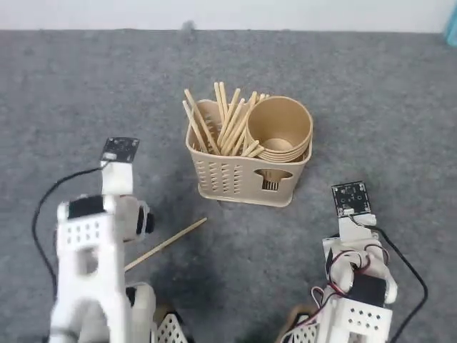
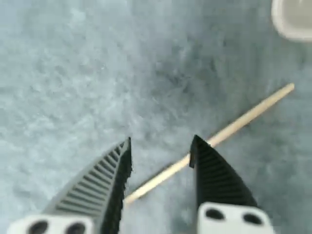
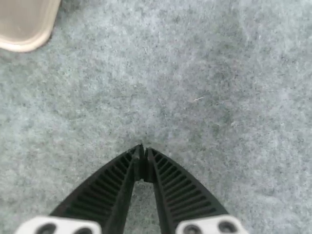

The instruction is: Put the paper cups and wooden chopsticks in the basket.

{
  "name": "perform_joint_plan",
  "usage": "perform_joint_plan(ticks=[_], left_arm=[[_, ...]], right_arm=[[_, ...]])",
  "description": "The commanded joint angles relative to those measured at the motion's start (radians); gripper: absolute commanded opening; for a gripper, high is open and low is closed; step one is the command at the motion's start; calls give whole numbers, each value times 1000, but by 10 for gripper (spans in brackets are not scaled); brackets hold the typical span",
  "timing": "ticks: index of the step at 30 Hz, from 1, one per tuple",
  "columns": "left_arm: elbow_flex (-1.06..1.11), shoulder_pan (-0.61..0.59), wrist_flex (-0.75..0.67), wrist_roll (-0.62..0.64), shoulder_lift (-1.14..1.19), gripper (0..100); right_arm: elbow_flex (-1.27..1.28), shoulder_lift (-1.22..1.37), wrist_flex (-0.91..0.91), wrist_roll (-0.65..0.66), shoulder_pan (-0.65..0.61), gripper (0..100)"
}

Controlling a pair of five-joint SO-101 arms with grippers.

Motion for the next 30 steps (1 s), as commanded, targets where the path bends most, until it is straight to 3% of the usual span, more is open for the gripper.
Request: perform_joint_plan(ticks=[1,5,10,17,24,30], left_arm=[[-179,44,94,-12,301,188],[-203,123,117,-97,362,188],[-130,258,124,-230,256,191],[36,396,-178,-206,192,192],[-45,396,-341,-137,506,188],[-160,358,-242,-138,721,135]], right_arm=[[-17,-10,8,11,1,6],[-17,-10,7,11,1,6],[-17,-10,5,11,1,6],[-17,-10,5,11,1,6],[-17,-10,7,11,1,6],[-17,-10,7,12,1,6]])
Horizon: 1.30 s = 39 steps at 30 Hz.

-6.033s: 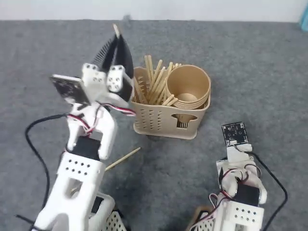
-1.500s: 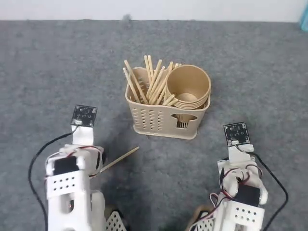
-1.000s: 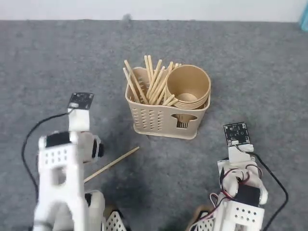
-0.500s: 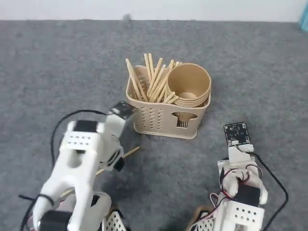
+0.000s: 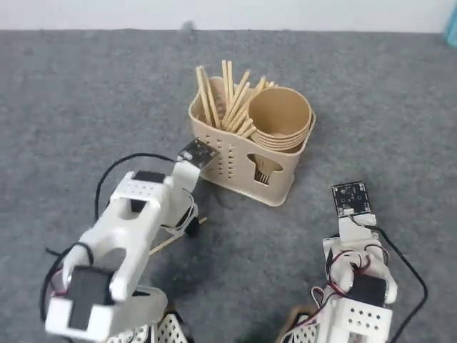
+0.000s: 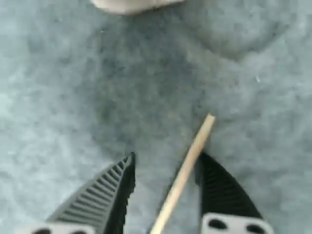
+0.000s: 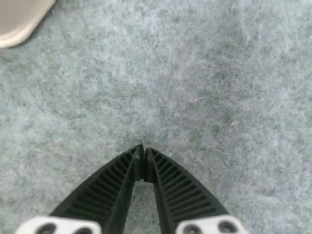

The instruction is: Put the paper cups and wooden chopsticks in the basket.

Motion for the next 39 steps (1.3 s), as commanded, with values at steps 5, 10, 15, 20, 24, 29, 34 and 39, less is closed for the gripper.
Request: perform_joint_plan(ticks=[5,10,15,20,24,29,34,39], left_arm=[[-30,-8,61,9,120,17],[45,-8,61,8,29,14],[134,-8,84,-20,-130,14],[148,-6,259,-48,-358,14],[170,-15,319,-54,-563,14],[216,-17,324,-48,-801,14],[196,-18,402,-46,-1031,14],[120,-18,486,-34,-1206,14]], right_arm=[[-17,-10,5,12,1,6],[-17,-10,4,12,1,6],[-17,-10,4,12,1,6],[-17,-10,2,12,1,6],[-17,-10,2,12,1,6],[-17,-10,4,12,1,6],[-17,-10,5,12,1,6],[-17,-10,5,12,1,6]])
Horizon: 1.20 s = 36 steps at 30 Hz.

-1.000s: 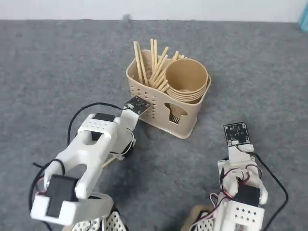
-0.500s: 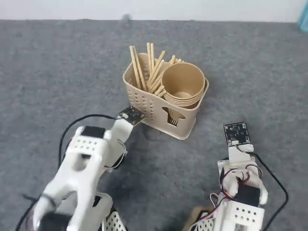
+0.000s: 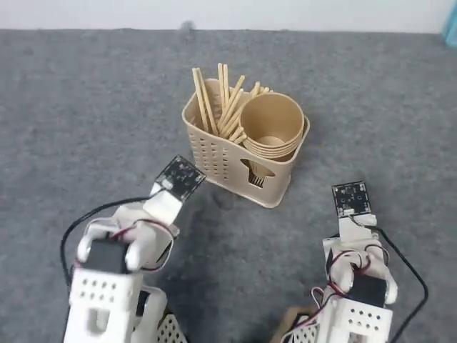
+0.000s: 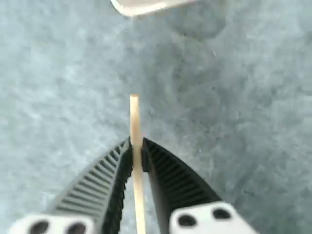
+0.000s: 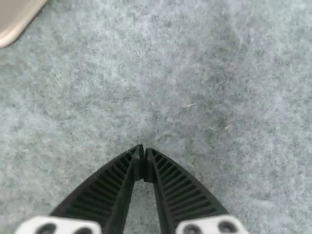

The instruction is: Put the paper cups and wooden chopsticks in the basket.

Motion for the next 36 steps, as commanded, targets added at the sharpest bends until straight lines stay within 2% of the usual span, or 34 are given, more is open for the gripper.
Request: perform_joint_plan(ticks=[1,4,6,10,19,24,28,32,36], left_arm=[[-105,-6,54,43,-155,14],[-168,-6,-5,190,-186,14],[-191,-9,-103,293,-196,14],[-216,-94,-331,450,-195,13],[-214,-265,-827,588,-196,13],[-214,-270,-1191,684,-196,13],[-216,-270,-1409,730,-187,13],[-245,-209,-1473,732,-184,13],[-360,-78,-1363,732,-120,13]], right_arm=[[-17,-10,5,12,1,6],[-17,-10,5,12,1,6],[-17,-10,5,12,1,6],[-17,-10,7,12,1,6],[-17,-10,5,12,2,6],[-17,-10,5,12,2,6],[-17,-10,5,12,2,6],[-17,-10,4,12,2,6],[-15,-10,2,12,1,6]])
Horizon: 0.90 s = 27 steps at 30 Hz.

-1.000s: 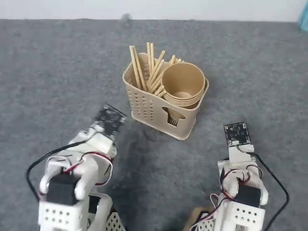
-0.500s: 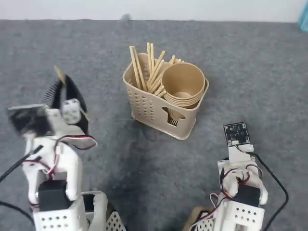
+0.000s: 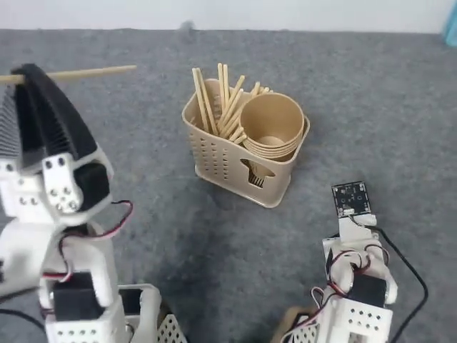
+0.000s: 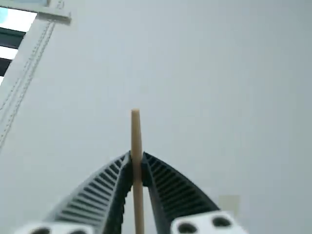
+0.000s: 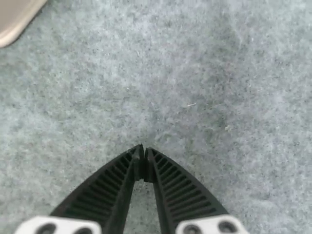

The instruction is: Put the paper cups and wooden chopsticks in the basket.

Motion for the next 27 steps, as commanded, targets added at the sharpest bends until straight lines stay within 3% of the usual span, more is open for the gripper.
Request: perform_joint_plan(ticks=[1,8,16,27], left_arm=[[-176,143,124,12,103,13],[-510,244,497,12,445,13],[-544,256,476,14,718,13],[-254,350,468,9,735,13]], right_arm=[[-15,-10,2,12,1,6],[-15,-10,2,12,1,6],[-15,-10,2,12,1,6],[-15,-10,1,12,1,6]])
